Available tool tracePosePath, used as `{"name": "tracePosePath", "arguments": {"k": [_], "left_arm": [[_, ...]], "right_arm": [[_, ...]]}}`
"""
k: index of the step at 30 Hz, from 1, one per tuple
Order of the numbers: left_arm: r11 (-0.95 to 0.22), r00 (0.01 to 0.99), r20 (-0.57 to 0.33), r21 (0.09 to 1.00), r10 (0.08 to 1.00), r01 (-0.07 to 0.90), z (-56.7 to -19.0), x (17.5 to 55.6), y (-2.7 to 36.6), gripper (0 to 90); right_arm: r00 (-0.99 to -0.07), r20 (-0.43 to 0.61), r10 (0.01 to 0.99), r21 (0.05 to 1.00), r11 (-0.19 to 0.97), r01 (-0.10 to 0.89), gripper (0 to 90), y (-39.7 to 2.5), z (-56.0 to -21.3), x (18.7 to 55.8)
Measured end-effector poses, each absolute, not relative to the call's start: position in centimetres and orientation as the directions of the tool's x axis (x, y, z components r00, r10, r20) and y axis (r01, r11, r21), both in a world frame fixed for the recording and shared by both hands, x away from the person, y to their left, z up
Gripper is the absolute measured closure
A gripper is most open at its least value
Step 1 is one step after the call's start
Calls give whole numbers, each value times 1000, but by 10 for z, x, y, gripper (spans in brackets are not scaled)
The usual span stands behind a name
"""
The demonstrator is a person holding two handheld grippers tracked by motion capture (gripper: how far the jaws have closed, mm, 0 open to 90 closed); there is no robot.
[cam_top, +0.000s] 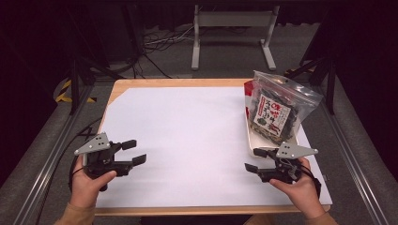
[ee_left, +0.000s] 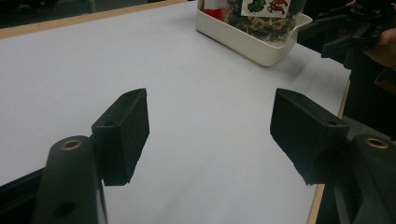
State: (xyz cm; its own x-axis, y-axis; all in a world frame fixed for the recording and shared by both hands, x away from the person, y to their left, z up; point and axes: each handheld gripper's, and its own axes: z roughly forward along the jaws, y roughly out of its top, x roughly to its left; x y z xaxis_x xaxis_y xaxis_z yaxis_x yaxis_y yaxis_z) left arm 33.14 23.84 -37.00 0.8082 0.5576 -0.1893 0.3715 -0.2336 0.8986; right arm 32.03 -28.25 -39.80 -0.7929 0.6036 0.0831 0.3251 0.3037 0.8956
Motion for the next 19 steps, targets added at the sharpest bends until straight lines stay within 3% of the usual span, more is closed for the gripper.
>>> {"name": "tracePosePath", "arguments": {"k": [19], "left_arm": [[-234,811,-199,895,551,379,-372,331,237,288]], "right_arm": [[-803,84,590,895,310,321,308,-280,-416,328]]}}
